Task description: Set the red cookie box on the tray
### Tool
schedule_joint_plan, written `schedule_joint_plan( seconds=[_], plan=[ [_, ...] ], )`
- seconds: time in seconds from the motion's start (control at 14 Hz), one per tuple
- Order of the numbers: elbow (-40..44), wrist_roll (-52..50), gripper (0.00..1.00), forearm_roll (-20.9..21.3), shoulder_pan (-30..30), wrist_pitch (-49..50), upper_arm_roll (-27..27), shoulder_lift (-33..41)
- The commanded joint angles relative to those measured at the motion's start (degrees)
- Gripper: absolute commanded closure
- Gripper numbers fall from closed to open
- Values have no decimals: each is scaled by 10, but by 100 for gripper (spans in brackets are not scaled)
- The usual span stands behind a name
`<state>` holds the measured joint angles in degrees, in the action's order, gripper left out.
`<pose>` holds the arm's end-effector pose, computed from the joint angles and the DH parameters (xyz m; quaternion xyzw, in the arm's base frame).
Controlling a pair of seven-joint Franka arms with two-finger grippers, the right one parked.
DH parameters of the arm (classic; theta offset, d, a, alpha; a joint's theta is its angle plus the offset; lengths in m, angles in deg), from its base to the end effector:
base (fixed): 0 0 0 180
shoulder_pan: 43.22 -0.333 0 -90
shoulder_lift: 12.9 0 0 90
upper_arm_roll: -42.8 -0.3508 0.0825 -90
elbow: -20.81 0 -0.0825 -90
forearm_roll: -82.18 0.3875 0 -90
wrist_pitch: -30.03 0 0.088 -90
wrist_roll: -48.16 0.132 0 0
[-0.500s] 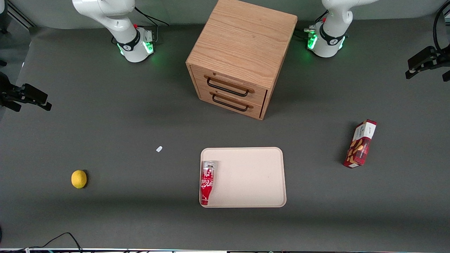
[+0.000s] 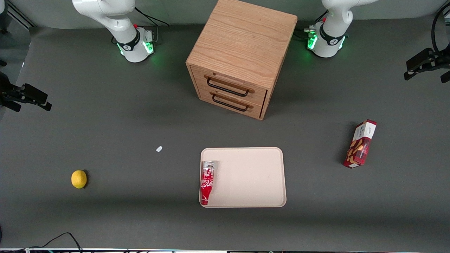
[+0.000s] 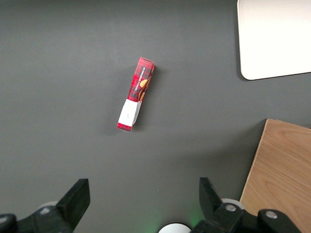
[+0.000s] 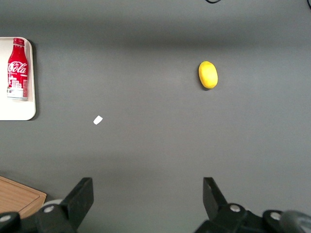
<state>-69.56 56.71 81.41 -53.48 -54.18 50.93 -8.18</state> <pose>0.5183 0.0138 0.6664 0.9983 -0.0563 -0.0128 0.0021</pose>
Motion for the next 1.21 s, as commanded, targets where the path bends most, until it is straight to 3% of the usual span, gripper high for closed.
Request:
schedule_joint_plan(
  seconds=[0.0,0.5,0.71,1.14],
  plan=[
    [-14,0,0,-8,-12,-35,2,-14],
    [-64,5,0,14,-14,-67,1,-51],
    [-91,53,0,50,-14,-141,0,-93],
    [-233,109,0,59,-27,-375,-1,-132]
  ],
)
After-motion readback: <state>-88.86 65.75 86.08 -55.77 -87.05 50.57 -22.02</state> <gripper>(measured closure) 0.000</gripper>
